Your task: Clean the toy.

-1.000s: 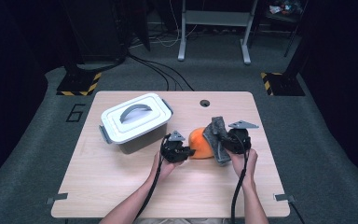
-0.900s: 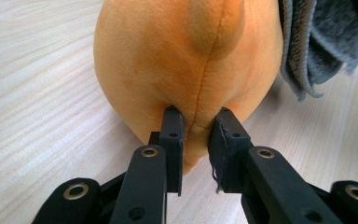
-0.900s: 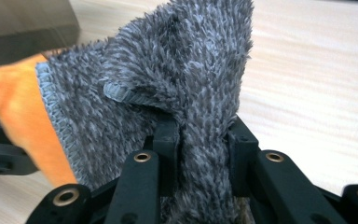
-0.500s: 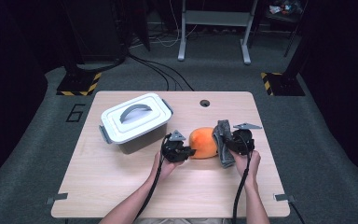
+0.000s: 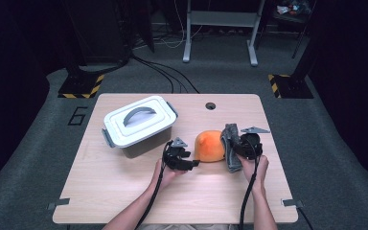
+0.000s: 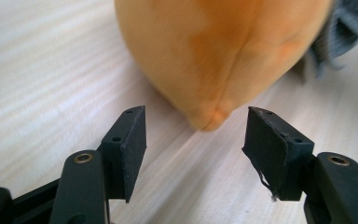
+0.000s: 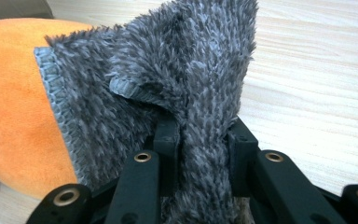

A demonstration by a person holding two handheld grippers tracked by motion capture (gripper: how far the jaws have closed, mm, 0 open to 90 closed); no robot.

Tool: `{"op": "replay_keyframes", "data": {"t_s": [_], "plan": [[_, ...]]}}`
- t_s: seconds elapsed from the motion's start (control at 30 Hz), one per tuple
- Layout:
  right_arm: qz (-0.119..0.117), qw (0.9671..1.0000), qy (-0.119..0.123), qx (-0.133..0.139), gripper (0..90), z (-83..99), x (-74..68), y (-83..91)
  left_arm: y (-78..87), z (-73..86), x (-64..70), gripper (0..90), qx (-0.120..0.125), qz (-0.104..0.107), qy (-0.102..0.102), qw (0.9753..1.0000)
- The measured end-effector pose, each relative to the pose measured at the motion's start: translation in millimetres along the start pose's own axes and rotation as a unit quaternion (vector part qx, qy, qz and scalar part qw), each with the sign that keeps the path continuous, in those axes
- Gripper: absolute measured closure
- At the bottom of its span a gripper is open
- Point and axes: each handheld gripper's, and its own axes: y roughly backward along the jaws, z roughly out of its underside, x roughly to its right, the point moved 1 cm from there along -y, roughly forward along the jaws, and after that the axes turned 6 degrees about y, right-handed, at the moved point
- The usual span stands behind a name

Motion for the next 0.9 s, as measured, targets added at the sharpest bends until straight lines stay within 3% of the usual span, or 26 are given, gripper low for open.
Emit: {"op": "replay_keyframes", "data": {"t_s": [0.2, 0.37, 0.4, 0.43, 0.53, 0.73, 0.9], "plan": [[0.000, 1.0000, 0.000, 0.000, 70.5, 0.7, 1.5, -0.4, -7.2, 0.6, 6.2, 44.9, -0.006, -0.007, -0.002, 1.0000], [0.000, 1.0000, 0.000, 0.001, 70.5, 1.3, 2.3, -0.2, -9.8, 0.9, 9.2, 65.8, 0.009, 0.000, -0.003, 1.0000], [0.000, 1.0000, -0.001, 0.001, 70.4, 1.4, 2.3, -0.3, -9.3, 0.6, 9.3, 68.6, 0.012, -0.003, -0.011, 0.9999], [-0.001, 1.0000, -0.002, 0.002, 70.4, 1.5, 2.3, -0.3, -9.4, 0.8, 10.7, 72.5, 0.017, 0.000, -0.004, 0.9999], [0.002, 1.0000, -0.005, 0.003, 70.5, 2.1, 3.2, 0.2, -6.8, -1.1, 10.7, 79.8, 0.021, 0.003, -0.010, 0.9997], [-0.006, 0.9998, -0.016, 0.006, 70.4, 4.8, 5.4, 0.7, 4.5, -8.6, 11.0, 83.3, 0.036, 0.000, -0.031, 0.9989], [-0.013, 0.9996, -0.024, 0.000, 70.4, 9.5, 6.1, -2.9, 21.6, -20.5, 14.4, 83.6, 0.042, -0.015, -0.066, 0.9968]]}}
